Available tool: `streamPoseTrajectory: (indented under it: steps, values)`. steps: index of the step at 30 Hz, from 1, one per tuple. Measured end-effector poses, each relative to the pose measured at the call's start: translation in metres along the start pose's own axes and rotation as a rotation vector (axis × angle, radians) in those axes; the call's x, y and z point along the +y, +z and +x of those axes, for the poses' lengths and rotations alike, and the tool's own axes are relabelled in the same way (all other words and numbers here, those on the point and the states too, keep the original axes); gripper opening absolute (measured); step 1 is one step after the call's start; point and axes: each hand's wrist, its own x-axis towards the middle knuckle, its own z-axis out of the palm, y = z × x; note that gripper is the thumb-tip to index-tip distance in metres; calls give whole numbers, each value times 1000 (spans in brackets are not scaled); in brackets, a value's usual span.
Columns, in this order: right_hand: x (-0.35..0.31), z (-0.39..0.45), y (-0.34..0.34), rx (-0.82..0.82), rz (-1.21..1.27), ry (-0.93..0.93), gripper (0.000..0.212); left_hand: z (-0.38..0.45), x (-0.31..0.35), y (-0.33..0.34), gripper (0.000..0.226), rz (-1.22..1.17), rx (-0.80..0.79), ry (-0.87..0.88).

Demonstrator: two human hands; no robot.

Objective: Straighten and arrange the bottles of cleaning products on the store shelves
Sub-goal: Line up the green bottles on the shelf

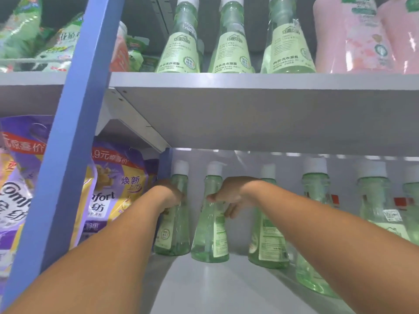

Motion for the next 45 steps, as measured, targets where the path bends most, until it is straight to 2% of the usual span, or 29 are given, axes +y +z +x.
streamPoseTrajectory:
  steps: [3,5,10,13,15,18,20,23,26,29,32,36,41,45]
  values:
    - [0,8,-4,-71,66,20,67,-6,-5,-2,65,-56,-37,29]
    - [1,11,-3,-59,70,5,65,-6,-8,-3,65,-133,-64,56]
    - [14,35,12,78,83,-56,50,-6,-14,-4,49,-305,-73,41]
    - [20,43,20,187,85,-77,58,-11,-12,-4,41,-341,-46,35]
    - [20,45,23,273,52,-98,61,-11,-11,-2,46,-343,-23,37]
    - [21,51,21,344,32,-122,46,-9,-13,1,64,-261,7,53]
    - [24,55,18,320,48,-132,47,-9,-12,3,59,-276,11,58]
    - [29,61,13,273,141,-161,48,-6,-11,4,36,-420,-52,40]
    - [30,63,9,191,302,-153,41,-5,-10,2,27,-402,-80,35]
    - [31,66,15,186,295,-129,60,-4,-9,1,31,-387,-48,50]
    - [32,65,16,206,247,-156,50,-4,-11,1,29,-414,-42,45]
    - [34,57,7,140,309,-202,34,-5,-12,1,39,-473,-48,36]
    - [34,55,15,107,293,-172,43,-9,-9,1,32,-384,-110,-4]
    - [32,49,21,176,211,-166,35,-9,-10,2,31,-386,-129,8]
